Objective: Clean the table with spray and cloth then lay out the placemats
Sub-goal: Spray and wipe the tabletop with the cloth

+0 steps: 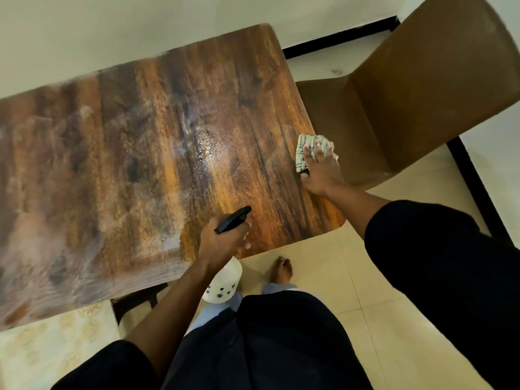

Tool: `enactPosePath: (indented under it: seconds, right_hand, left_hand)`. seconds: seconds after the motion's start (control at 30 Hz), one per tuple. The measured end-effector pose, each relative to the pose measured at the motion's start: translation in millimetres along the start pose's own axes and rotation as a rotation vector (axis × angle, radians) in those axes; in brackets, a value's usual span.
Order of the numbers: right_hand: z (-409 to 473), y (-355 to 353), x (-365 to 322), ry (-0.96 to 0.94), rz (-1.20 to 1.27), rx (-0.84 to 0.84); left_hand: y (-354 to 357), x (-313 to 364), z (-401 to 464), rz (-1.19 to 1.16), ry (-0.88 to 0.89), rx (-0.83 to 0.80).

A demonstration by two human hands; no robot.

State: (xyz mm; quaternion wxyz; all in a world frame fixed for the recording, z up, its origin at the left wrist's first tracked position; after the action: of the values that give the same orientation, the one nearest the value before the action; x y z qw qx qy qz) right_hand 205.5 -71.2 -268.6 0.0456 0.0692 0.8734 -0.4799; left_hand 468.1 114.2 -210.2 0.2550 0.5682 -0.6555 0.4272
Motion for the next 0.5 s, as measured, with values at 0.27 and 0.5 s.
enactPosePath:
  seconds: [0.27, 0.5]
  right_hand:
    - [-27.0, 17.0, 14.7, -0.029, -0.026, 0.104]
    - [-125.0, 64.1, 42.7, -0.048, -0.009, 0.213]
  left_hand:
    - [0.1, -6.4, -4.3, -0.003, 0.012, 0.0]
    - [11.5, -0.9, 1.0, 0.033, 0.049, -0.043]
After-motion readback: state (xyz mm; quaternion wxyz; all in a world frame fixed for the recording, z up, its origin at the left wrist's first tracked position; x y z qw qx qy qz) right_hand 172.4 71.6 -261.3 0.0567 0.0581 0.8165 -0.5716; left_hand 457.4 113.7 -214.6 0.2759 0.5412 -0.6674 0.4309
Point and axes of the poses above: each hand's wrist, its own z-axis towards the middle knuckle, its own y-axis out of the palm, x = y × z, the point moved 9 cm from there along z, towards the middle knuckle, and after that the axes turned 9 degrees about y, right-handed, at the moved point
